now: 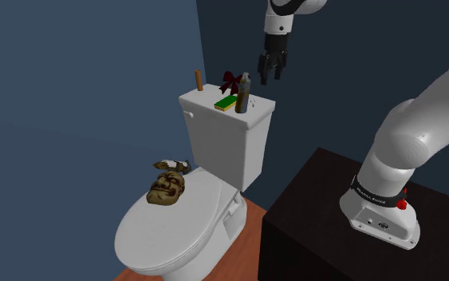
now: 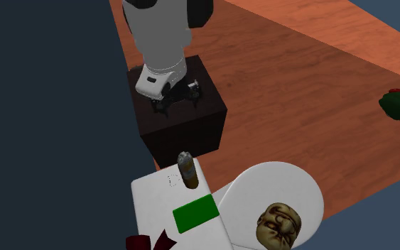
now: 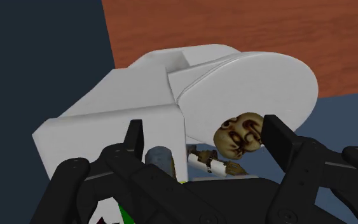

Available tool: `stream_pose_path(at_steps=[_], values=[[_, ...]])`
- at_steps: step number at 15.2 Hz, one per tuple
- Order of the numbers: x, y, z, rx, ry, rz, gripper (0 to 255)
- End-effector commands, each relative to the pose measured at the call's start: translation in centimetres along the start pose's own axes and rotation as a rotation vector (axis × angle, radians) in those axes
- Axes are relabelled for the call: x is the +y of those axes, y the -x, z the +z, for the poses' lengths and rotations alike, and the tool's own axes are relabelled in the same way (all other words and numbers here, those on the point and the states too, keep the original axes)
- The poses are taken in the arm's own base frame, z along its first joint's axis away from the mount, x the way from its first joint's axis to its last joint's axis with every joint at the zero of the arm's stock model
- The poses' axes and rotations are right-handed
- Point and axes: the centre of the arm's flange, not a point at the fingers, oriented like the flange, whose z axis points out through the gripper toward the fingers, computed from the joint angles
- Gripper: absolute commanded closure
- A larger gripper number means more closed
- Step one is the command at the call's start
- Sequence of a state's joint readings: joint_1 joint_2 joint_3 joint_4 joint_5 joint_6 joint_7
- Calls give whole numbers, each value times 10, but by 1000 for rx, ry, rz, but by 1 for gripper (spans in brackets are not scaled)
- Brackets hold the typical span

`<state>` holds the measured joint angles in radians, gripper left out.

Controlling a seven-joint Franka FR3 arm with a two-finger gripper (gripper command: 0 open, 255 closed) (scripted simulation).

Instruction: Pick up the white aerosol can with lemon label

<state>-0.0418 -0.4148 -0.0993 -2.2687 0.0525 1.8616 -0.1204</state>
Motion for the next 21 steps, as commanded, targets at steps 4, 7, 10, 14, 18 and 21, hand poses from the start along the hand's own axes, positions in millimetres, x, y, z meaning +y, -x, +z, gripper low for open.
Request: stream_pose_path(at_steps=[4,7,10,14,18,21], values=[[24,-51,2,84,-71,5,0],[40,-82,1,133,-114,9,0],[56,-113,0,181,-157,12,0],[61,-120,15,192,-166,13,0],[63,-119,36,192,-166,13,0],[63,-119,39,192,-166,13,255]])
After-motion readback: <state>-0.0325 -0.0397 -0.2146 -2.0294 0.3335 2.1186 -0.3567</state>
